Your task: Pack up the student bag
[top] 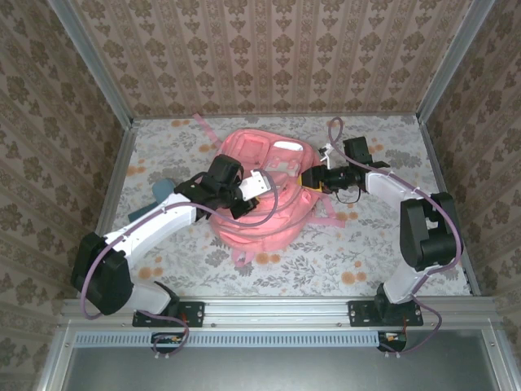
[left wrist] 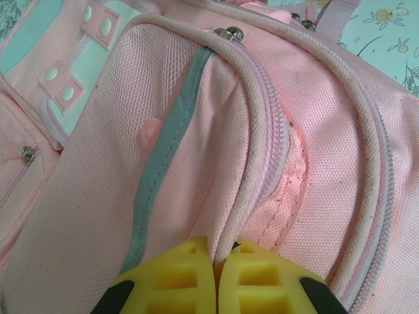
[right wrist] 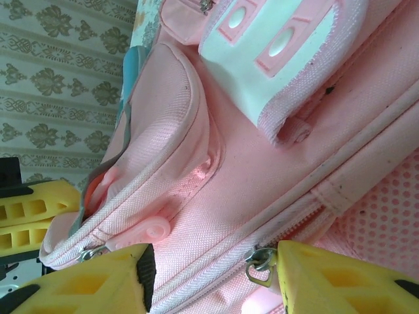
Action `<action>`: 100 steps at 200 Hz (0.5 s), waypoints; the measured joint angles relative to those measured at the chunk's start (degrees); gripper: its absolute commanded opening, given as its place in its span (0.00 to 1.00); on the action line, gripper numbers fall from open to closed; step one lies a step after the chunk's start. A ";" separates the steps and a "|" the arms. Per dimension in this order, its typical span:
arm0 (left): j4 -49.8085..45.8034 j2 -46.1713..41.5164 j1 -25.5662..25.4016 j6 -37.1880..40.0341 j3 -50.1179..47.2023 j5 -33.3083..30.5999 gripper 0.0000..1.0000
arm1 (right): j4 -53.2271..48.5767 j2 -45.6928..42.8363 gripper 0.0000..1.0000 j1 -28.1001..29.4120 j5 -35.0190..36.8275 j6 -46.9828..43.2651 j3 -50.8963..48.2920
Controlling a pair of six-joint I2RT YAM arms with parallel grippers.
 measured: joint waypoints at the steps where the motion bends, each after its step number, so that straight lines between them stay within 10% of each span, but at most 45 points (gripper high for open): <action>1: 0.00 0.00 0.00 0.00 0.00 0.00 0.00 | -0.02 -0.04 0.53 0.00 0.00 -0.02 0.00; 44: 0.02 0.00 0.00 0.17 0.00 0.07 0.00 | -1.88 -0.02 0.73 0.00 1.73 -0.90 -0.37; 100: 0.02 0.00 0.20 0.20 0.00 0.59 0.00 | -2.08 4.00 0.75 0.00 1.31 -1.62 -0.04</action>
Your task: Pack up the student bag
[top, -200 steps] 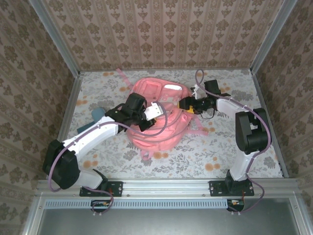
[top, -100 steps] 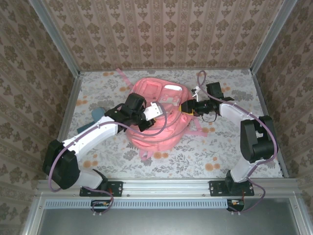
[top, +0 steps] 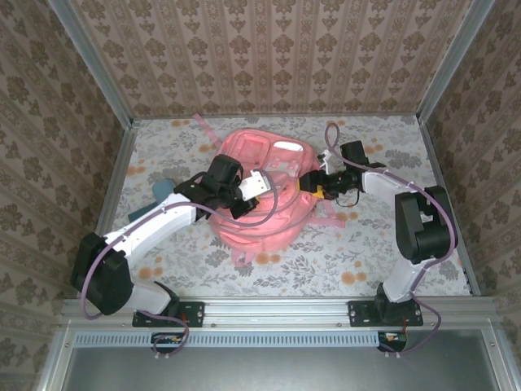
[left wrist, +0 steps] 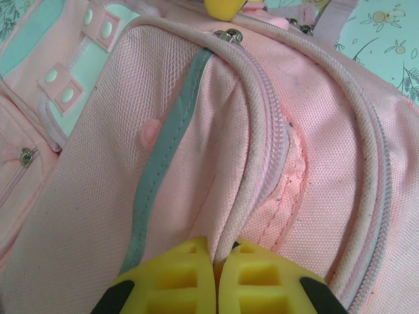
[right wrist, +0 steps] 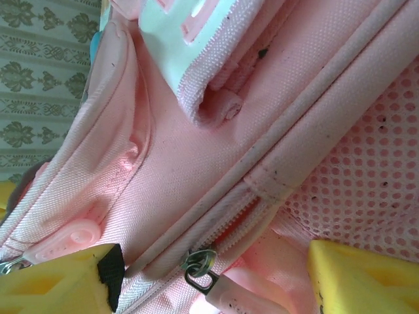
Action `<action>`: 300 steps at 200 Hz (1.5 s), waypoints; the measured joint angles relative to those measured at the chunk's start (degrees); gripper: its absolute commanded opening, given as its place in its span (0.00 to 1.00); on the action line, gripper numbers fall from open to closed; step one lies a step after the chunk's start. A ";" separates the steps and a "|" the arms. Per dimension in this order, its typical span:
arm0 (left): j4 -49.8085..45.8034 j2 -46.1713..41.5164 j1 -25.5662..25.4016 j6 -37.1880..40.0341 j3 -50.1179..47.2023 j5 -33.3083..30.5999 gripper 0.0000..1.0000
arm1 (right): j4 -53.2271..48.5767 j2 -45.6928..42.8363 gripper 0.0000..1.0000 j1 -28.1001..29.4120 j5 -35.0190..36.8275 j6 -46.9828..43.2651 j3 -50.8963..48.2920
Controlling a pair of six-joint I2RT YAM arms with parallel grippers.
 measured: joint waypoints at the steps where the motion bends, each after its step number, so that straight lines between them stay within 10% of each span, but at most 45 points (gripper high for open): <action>1: 0.00 0.00 0.00 0.00 0.00 0.00 0.00 | 0.00 0.07 0.75 0.00 -0.04 0.00 0.00; 175: -0.17 0.00 0.07 0.00 0.00 0.15 0.00 | -1.60 -5.44 0.13 0.00 3.93 -1.03 -1.51; 300: -1.22 0.00 1.31 1.70 0.00 4.57 0.00 | -6.19 -5.53 0.17 0.96 8.70 -5.35 0.24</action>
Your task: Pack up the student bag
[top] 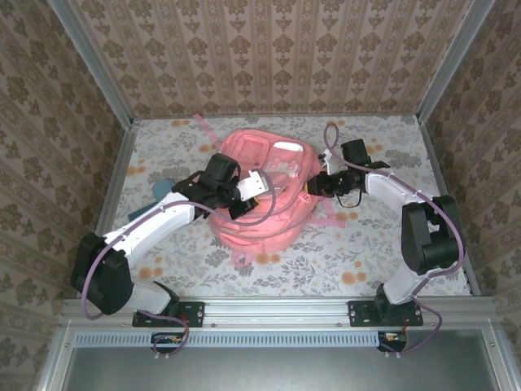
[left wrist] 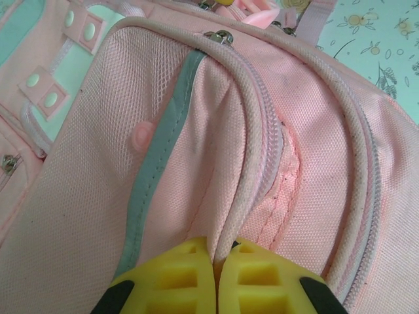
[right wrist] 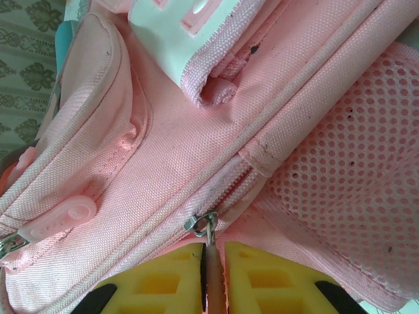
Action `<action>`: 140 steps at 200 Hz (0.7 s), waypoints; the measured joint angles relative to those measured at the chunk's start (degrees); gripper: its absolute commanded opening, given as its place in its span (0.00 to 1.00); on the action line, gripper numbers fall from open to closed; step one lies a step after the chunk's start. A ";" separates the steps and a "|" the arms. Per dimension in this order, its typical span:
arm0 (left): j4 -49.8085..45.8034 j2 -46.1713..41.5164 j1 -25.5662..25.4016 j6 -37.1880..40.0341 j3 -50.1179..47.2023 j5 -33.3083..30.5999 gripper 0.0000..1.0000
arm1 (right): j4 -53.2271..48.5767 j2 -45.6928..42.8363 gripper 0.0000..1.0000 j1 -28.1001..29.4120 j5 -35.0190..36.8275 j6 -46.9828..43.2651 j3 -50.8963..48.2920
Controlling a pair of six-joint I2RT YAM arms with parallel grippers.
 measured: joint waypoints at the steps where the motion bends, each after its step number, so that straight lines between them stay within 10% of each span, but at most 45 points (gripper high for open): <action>1: 0.00 0.00 0.00 0.00 0.00 0.02 0.00 | -0.02 0.00 0.17 0.00 0.02 0.00 0.00; 140: 0.00 1.31 0.04 -1.57 0.02 0.57 0.00 | -2.75 -4.24 0.00 2.56 6.43 -0.98 0.04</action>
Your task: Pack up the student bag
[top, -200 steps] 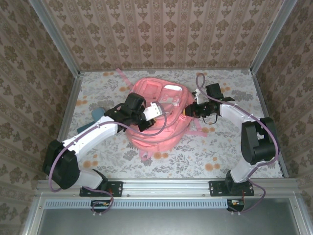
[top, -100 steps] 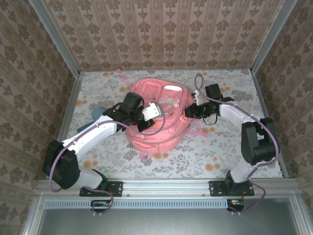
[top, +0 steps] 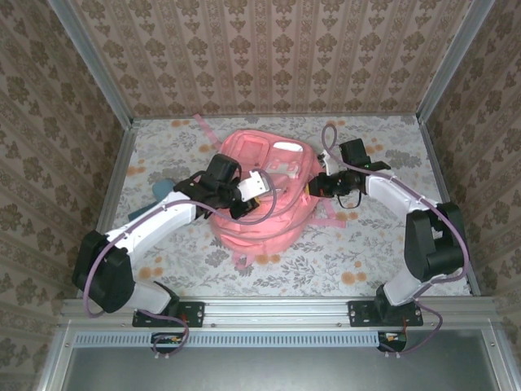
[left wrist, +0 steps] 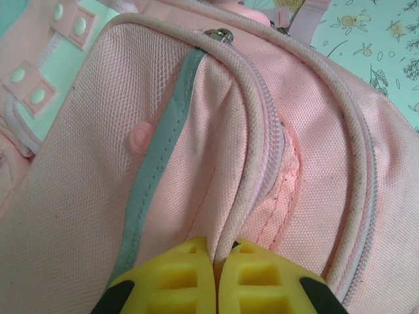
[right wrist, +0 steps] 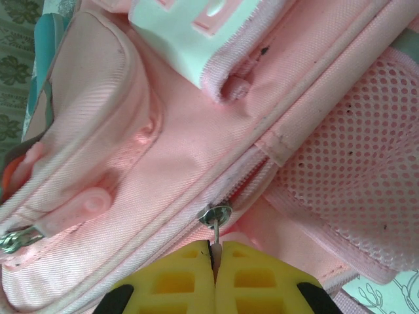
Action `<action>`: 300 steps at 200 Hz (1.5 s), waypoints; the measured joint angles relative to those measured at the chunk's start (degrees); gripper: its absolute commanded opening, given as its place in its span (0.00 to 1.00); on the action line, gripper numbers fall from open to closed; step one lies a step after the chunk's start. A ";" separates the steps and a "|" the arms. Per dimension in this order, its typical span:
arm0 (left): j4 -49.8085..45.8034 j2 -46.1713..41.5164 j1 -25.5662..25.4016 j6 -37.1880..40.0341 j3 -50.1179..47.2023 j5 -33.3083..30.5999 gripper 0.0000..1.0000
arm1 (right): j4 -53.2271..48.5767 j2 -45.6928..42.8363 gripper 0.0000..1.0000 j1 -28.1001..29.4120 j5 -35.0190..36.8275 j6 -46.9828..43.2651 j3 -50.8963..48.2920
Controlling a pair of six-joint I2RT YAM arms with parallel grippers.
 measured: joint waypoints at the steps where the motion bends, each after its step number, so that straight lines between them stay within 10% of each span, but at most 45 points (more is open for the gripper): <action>1: 0.00 0.04 -0.02 -0.07 0.00 -0.02 0.00 | -0.04 -0.22 0.00 0.13 0.15 0.07 0.00; 84: 2.91 3.78 -2.47 -8.26 3.76 -2.27 0.00 | -0.72 -17.11 0.00 11.56 4.42 5.62 -8.52; 219: 7.63 14.23 -5.09 -27.43 11.15 -0.59 0.00 | 16.57 -15.19 0.00 19.41 8.15 19.45 -15.69; 300: 14.19 14.16 -4.35 -28.04 10.21 -0.70 0.00 | 16.59 -28.74 0.56 13.20 12.31 30.86 -22.01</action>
